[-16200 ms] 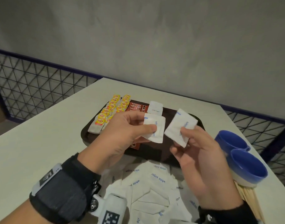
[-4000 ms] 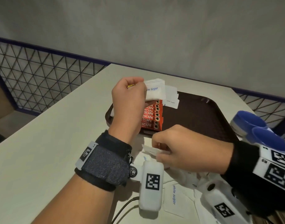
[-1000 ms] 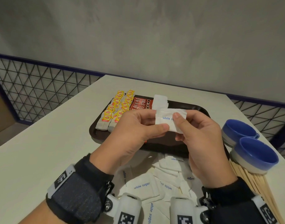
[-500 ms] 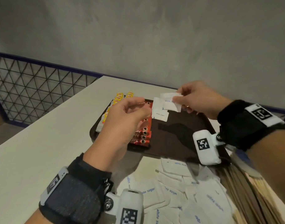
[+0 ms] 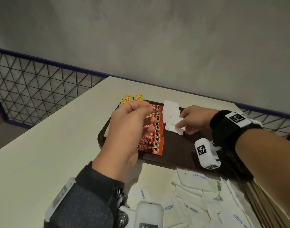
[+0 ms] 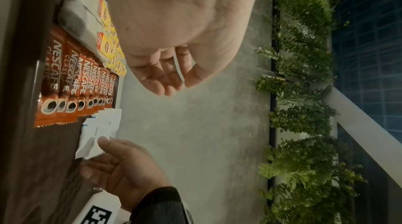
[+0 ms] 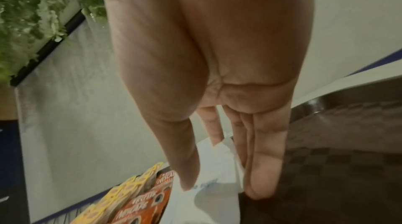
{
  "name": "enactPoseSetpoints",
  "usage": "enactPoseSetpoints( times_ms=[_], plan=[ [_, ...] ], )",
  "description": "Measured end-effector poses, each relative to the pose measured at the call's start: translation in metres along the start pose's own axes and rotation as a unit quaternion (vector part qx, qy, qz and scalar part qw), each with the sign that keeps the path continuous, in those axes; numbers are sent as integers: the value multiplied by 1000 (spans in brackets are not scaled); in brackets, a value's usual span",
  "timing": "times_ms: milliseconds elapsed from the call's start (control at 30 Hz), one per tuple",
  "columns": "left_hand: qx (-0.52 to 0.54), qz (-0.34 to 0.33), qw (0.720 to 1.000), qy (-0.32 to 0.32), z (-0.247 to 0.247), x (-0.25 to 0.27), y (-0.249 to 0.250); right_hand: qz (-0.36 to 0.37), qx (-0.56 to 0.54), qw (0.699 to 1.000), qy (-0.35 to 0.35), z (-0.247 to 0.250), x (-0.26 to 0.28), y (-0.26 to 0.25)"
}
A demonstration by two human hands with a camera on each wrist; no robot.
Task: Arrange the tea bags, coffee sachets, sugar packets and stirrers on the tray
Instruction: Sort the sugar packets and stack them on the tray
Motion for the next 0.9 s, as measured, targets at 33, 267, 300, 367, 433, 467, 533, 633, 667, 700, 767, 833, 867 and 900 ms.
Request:
enactPoseSetpoints(
  times_ms=[33, 267, 300, 367, 433, 467, 533, 633, 667, 700, 767, 833, 867, 900],
  plan=[
    [-4, 1, 1000, 1, -1, 0, -1, -1, 30, 1000, -2, -1, 0, -2],
    [-22, -4, 1000, 11, 1, 0, -1, -3, 178, 984, 14, -10, -3, -15],
    [-23, -6, 1000, 13, 1, -1, -1, -10, 181, 983, 18, -10, -5, -16],
    [-26, -7, 1000, 14, 1, -1, -1, -17, 170, 985, 23, -11, -7, -16],
    [-28, -8, 999, 16, 1, -1, -1, -17, 157, 987, 24, -12, -9, -16],
    [-28, -7, 999, 16, 1, -1, -1, -18, 153, 988, 25, -11, -10, -16],
    [-30, -7, 999, 17, 1, -1, 0, -19, 146, 989, 25, -12, -11, -17],
    [-34, -6, 999, 19, 1, -2, -2, -16, 136, 990, 24, -11, -11, -20],
    [-35, -5, 999, 19, 1, -2, -2, -17, 134, 990, 26, -11, -11, -21],
    [-36, -4, 999, 20, 1, -3, -3, -18, 130, 991, 28, -11, -12, -22],
    [-38, -3, 999, 20, 2, -3, -3, -19, 127, 991, 29, -11, -14, -24],
    [-36, -3, 999, 19, 1, -2, -2, -19, 131, 991, 26, -13, -14, -26],
    [-35, -1, 999, 19, 1, -2, -1, -22, 126, 991, 22, -12, -14, -26],
    [-32, 0, 999, 18, 0, -2, 0, -21, 117, 993, 20, -10, -13, -26]
  ],
)
Point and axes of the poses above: each hand's wrist, its own x-axis away from the middle knuckle, its own z-axis out of the back of the hand, y = z × x, the point moved 5 cm from there along -x, towards the middle knuckle, and after that the axes turned 5 degrees about -y, right-handed, at the moved point
